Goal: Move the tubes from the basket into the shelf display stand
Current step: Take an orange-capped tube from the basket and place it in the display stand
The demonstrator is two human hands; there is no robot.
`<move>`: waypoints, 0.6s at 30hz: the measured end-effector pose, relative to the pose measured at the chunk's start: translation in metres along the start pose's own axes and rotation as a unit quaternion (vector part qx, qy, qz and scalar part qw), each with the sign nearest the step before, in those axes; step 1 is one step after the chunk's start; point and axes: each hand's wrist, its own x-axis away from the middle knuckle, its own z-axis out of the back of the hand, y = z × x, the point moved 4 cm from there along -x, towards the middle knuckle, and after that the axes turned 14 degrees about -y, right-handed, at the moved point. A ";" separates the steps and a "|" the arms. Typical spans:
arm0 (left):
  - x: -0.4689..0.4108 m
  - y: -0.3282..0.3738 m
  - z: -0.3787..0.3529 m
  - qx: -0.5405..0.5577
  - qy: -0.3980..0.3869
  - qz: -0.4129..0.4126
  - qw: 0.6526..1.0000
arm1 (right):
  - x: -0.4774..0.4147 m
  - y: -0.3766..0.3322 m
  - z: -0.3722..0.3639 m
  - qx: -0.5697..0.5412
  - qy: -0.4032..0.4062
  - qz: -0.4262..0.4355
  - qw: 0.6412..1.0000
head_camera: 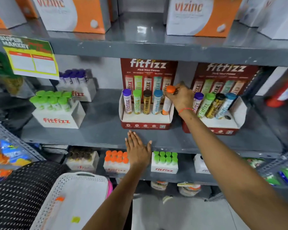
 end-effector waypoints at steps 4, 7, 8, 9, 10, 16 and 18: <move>0.000 -0.002 0.001 -0.012 -0.001 -0.002 1.000 | -0.004 0.001 -0.004 0.019 0.011 0.019 1.000; 0.001 -0.001 0.001 -0.010 -0.002 -0.002 1.000 | -0.004 0.002 -0.004 0.019 0.007 0.021 1.000; 0.001 -0.001 0.002 -0.012 -0.002 -0.002 1.000 | -0.004 0.003 -0.003 0.015 0.006 0.021 1.000; 0.002 -0.001 0.002 -0.016 -0.002 -0.002 1.000 | -0.004 0.002 -0.003 0.010 0.004 0.021 1.000; 0.002 -0.001 0.002 -0.020 -0.002 -0.002 1.000 | -0.003 0.002 -0.003 0.005 -0.001 0.023 1.000; 0.001 -0.001 0.001 -0.035 -0.006 0.004 0.999 | -0.009 0.000 -0.002 -0.012 -0.045 0.023 0.999; 0.002 -0.002 0.001 -0.037 -0.006 0.005 0.999 | -0.010 0.005 -0.003 0.012 -0.067 0.016 0.998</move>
